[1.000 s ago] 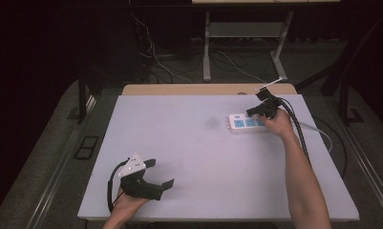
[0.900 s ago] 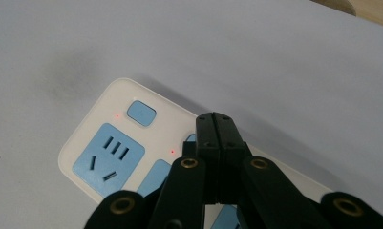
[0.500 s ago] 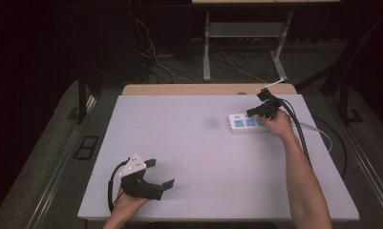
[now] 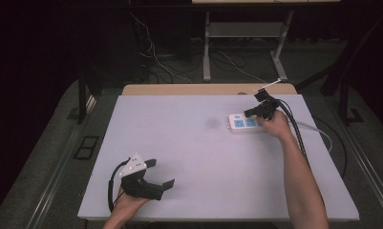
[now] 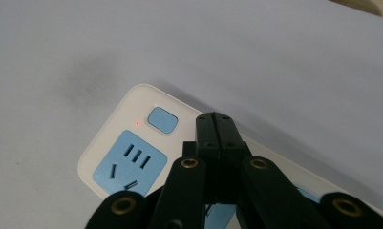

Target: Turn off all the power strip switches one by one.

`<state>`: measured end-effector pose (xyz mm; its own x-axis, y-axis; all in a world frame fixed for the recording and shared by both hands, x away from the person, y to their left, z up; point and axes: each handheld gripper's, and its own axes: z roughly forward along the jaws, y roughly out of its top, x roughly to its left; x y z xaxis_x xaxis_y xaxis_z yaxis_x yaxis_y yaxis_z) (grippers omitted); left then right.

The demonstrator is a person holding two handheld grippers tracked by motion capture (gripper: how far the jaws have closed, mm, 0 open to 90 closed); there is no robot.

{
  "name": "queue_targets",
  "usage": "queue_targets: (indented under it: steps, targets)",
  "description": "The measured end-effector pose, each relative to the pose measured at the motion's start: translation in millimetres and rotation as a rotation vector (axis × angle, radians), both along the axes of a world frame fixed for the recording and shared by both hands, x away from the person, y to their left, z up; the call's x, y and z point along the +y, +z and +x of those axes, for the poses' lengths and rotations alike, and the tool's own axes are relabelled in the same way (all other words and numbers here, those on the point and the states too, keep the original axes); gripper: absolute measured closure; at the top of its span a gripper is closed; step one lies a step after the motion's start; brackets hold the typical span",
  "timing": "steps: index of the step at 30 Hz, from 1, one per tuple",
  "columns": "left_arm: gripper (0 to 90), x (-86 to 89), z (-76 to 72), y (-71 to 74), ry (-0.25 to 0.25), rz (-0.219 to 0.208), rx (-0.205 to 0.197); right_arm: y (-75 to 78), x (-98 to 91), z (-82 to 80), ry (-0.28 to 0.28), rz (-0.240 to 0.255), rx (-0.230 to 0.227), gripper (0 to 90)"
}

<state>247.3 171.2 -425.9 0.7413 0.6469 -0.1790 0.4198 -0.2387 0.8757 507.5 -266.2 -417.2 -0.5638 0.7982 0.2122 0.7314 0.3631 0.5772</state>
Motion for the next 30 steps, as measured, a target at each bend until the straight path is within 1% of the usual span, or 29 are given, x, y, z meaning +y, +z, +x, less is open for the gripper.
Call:
queue_targets:
  steps: [2,3,4,7,9,11,14,22,24,25,26,27,30]
  targets:
    - [0.0,-0.4,0.0,0.0,-0.003,0.004,-0.002,0.2,1.2,0.2,-0.006,-0.008,-0.001,90.0]
    - [0.0,-0.5,-0.3,0.1,-0.004,0.004,-0.003,-0.3,0.3,0.8,-0.013,0.002,0.005,90.0]
    - [0.0,-0.3,-0.8,0.4,-0.004,0.003,-0.004,-1.3,-0.2,1.2,-0.019,0.001,0.007,90.0]
    - [0.0,0.7,-1.1,0.2,-0.005,0.001,-0.003,-1.5,0.4,0.9,-0.011,-0.005,-0.006,90.0]
    - [0.0,1.1,-0.1,-0.3,-0.005,0.004,0.001,-3.0,-2.6,1.3,-0.015,0.023,-0.001,90.0]
    - [0.0,1.4,0.7,-0.2,-0.005,0.004,0.000,-4.0,-4.5,1.6,-0.009,0.037,-0.005,90.0]
    - [0.0,1.1,0.6,-0.3,-0.004,0.004,0.001,-2.9,-2.9,1.4,-0.002,0.024,-0.011,90.0]
    - [0.0,1.7,-0.4,0.5,0.000,-0.002,-0.001,-1.6,-1.3,1.4,-0.010,0.015,-0.005,90.0]
    - [0.0,1.9,-0.5,0.5,0.000,-0.003,-0.001,-0.3,1.6,0.1,-0.005,-0.012,-0.016,90.0]
    - [0.0,1.8,-0.5,0.4,0.000,-0.004,0.000,0.5,2.9,-0.5,-0.002,-0.015,-0.025,90.0]
    - [0.0,1.7,-0.5,0.4,-0.001,-0.003,-0.001,2.2,3.3,-0.7,0.002,0.000,-0.031,90.0]
    - [0.0,1.6,-0.6,0.4,-0.001,-0.002,0.000,2.9,5.6,-1.3,0.009,-0.023,-0.034,90.0]
    - [0.0,1.1,-0.9,0.6,-0.002,-0.001,-0.002,5.0,10.1,-2.4,0.022,-0.061,-0.038,90.0]
